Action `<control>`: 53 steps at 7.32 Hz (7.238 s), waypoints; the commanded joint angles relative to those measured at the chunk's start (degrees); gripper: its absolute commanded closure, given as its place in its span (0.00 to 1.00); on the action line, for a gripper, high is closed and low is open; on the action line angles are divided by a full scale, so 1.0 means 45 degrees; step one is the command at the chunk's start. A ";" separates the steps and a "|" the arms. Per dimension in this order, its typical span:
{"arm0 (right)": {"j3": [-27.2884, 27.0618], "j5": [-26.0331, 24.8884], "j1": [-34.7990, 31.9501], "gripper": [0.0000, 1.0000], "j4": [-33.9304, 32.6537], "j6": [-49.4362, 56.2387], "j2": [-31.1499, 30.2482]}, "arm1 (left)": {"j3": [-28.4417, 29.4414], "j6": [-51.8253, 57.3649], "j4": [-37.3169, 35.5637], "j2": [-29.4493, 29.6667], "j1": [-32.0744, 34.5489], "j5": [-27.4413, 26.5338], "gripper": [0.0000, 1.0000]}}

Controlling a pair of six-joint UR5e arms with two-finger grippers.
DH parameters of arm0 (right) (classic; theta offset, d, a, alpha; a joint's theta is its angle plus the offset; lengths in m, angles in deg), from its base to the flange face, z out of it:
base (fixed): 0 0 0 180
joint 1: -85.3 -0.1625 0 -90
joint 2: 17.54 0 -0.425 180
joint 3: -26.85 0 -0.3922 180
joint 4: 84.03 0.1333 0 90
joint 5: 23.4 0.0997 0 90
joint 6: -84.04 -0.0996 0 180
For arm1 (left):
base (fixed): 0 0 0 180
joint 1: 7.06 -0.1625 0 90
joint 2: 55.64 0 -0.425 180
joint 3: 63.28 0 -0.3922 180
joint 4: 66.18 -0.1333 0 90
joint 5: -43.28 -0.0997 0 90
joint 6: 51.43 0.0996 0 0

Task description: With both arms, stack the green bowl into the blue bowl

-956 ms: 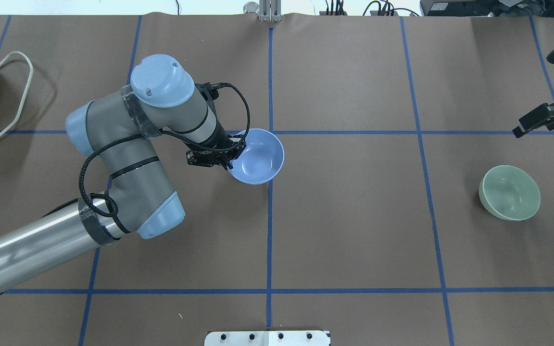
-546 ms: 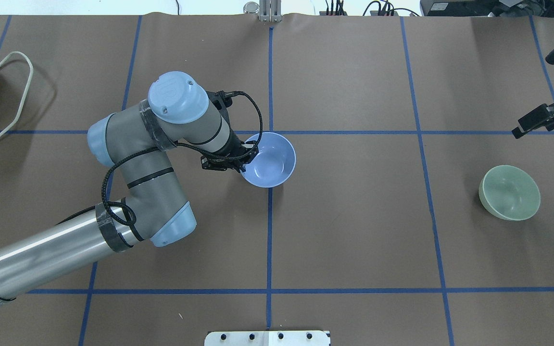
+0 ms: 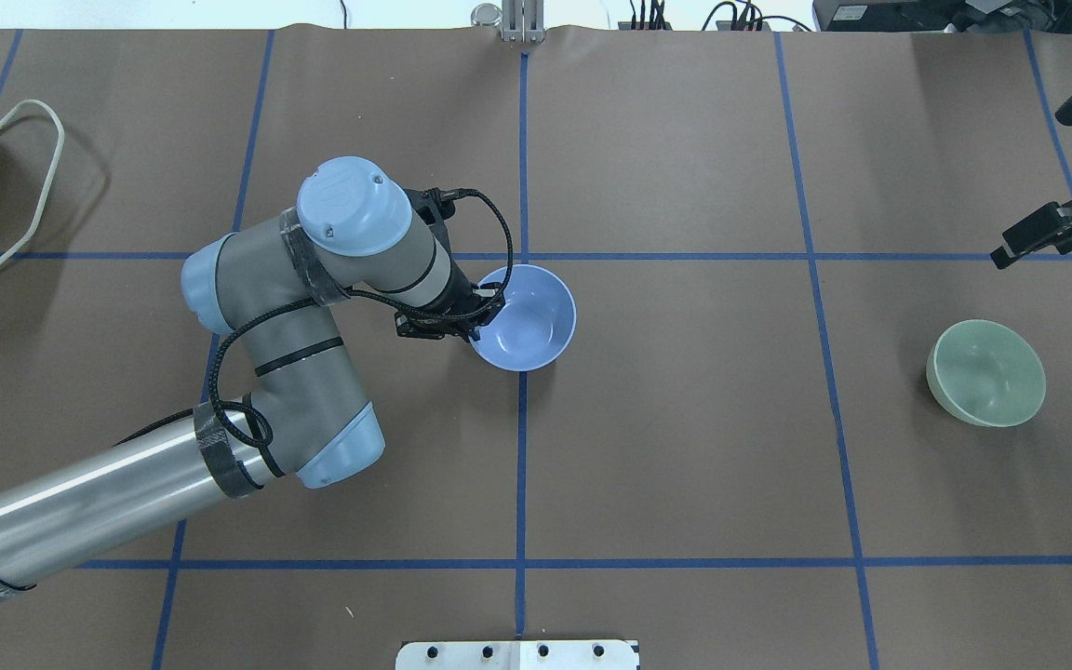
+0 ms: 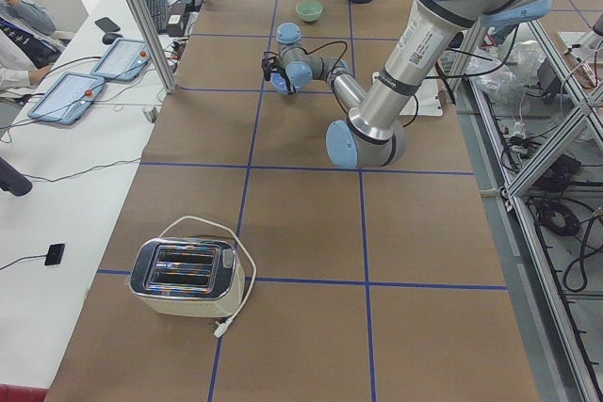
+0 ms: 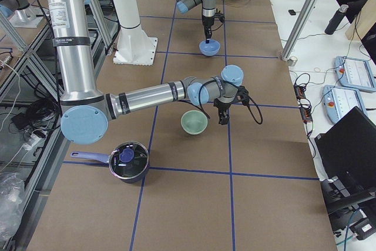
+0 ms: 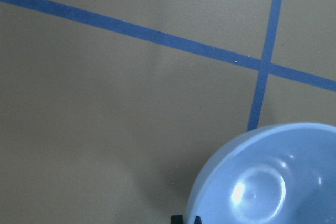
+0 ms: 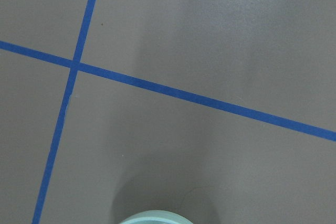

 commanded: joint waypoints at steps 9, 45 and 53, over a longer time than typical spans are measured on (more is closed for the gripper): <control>0.0019 0.0019 0.0000 0.00 0.0000 0.0000 0.0055 | 0.0036 0.0105 0.0469 -0.0126 -0.0036 -0.0022 0.32; 0.1738 0.0664 0.1309 0.61 0.5429 -0.0097 -0.2288 | -0.2268 0.6961 0.0294 -0.5087 0.4515 0.2674 0.25; 0.1718 0.0664 0.1309 0.95 0.5449 -0.0078 -0.2250 | -0.2268 0.6961 0.0294 -0.5087 0.4515 0.2654 0.25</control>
